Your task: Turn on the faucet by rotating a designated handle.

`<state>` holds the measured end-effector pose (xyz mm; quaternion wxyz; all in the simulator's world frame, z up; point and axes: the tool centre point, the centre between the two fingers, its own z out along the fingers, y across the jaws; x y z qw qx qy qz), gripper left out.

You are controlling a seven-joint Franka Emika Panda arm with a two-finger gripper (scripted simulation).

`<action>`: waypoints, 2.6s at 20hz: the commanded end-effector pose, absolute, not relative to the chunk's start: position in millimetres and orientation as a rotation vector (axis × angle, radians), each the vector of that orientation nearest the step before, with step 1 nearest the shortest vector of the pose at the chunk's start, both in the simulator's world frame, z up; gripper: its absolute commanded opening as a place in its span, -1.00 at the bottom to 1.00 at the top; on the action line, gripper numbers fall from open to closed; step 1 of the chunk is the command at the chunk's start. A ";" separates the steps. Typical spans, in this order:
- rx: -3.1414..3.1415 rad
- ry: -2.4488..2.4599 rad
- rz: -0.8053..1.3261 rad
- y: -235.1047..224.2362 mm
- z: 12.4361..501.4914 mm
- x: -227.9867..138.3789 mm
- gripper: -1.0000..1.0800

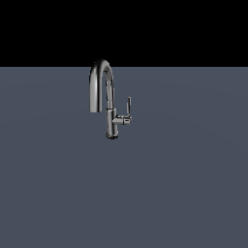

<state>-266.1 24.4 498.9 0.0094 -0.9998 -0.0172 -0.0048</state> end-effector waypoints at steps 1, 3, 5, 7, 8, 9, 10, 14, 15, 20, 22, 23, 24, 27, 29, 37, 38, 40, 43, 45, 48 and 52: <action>-3.122 -0.054 -0.015 24.4 498.9 -266.1 -1.00; -3.121 -0.052 -0.013 24.5 498.8 -265.5 -1.00; -3.117 -0.045 -0.007 24.7 498.6 -263.8 -1.00; -3.110 -0.033 0.002 25.1 498.3 -260.9 -1.00; -3.106 -0.026 0.008 25.4 498.1 -259.0 -1.00; -3.101 -0.018 0.015 25.7 497.8 -256.9 -1.00; -3.095 -0.008 0.023 26.0 497.5 -254.4 -1.00; -3.063 0.042 0.065 27.4 495.6 -241.5 -1.00; -3.053 0.057 0.077 27.8 495.0 -237.5 -1.00; -2.988 0.149 0.154 29.3 490.3 -212.7 -1.00; -2.955 0.193 0.191 29.6 487.7 -200.7 -1.00; -2.937 0.215 0.209 29.7 486.2 -194.5 -1.00; -2.919 0.237 0.227 29.6 484.6 -188.4 -1.00; -2.863 0.303 0.282 29.1 479.2 -169.7 -1.00; -2.824 0.346 0.318 28.4 475.2 -157.2 -1.00; -2.649 0.515 0.458 22.8 454.6 -107.3 -1.00; -2.626 0.535 0.475 21.8 451.5 -101.1 -1.00; -2.577 0.576 0.509 19.6 445.0 -88.8 -1.00; -2.502 0.635 0.559 15.9 434.1 -70.6 -1.00; -2.449 0.674 0.592 13.2 426.2 -58.7 -1.00; -2.366 0.731 0.640 8.7 413.3 -41.1 -1.00; -2.249 0.806 0.703 2.3 393.9 -18.4 -1.00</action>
